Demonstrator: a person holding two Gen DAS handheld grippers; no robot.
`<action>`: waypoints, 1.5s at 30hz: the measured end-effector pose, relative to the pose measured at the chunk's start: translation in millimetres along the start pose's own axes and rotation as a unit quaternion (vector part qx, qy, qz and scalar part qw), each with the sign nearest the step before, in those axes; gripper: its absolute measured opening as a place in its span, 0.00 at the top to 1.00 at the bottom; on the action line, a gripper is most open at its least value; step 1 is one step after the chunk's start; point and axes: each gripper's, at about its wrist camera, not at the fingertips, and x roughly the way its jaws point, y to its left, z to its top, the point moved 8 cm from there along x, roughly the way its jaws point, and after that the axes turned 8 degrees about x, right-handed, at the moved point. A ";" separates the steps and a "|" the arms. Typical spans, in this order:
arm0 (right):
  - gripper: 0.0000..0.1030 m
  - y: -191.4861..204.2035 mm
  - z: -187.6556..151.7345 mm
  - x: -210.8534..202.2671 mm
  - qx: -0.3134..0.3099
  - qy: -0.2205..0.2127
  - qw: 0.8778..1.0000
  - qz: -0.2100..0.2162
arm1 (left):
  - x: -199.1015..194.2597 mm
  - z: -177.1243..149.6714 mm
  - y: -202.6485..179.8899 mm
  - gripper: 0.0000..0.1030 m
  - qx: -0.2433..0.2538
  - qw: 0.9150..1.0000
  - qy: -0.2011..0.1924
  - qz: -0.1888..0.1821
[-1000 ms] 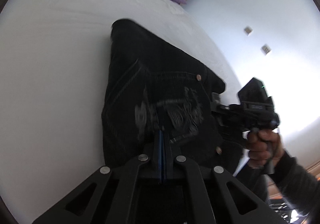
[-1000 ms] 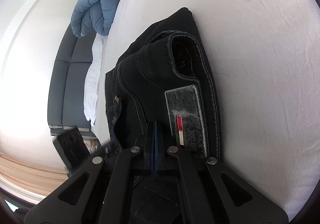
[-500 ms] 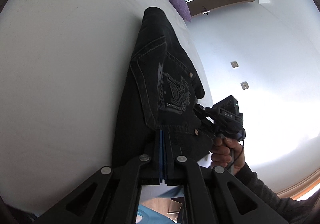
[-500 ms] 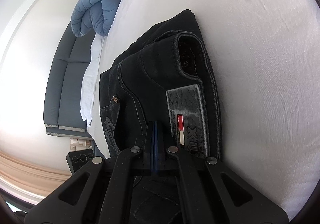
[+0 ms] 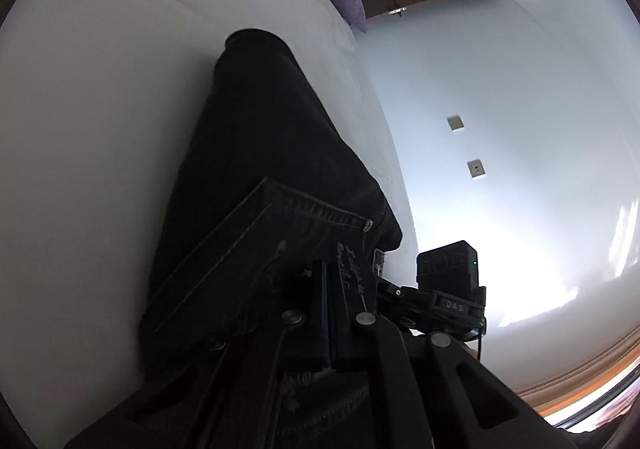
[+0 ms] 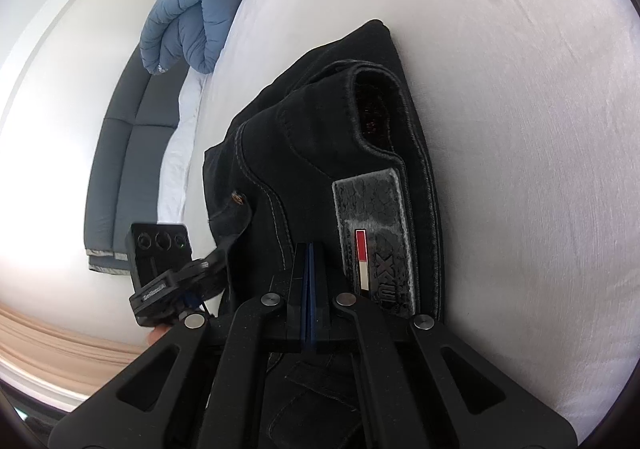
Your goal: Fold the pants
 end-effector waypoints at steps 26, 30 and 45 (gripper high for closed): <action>0.22 4.6 -13.1 -89.0 -0.026 -0.095 0.994 -0.055 | -83.2 11.6 13.5 0.02 0.057 0.964 0.009 0.259; 0.32 -4.1 -2.1 -69.4 -0.029 -0.065 0.995 -0.072 | -45.4 10.6 14.1 0.05 0.113 0.944 0.079 0.299; 0.80 11.7 0.0 -35.8 -0.077 -0.047 0.986 -0.139 | 0.2 12.3 -19.8 0.65 0.188 0.906 0.134 0.354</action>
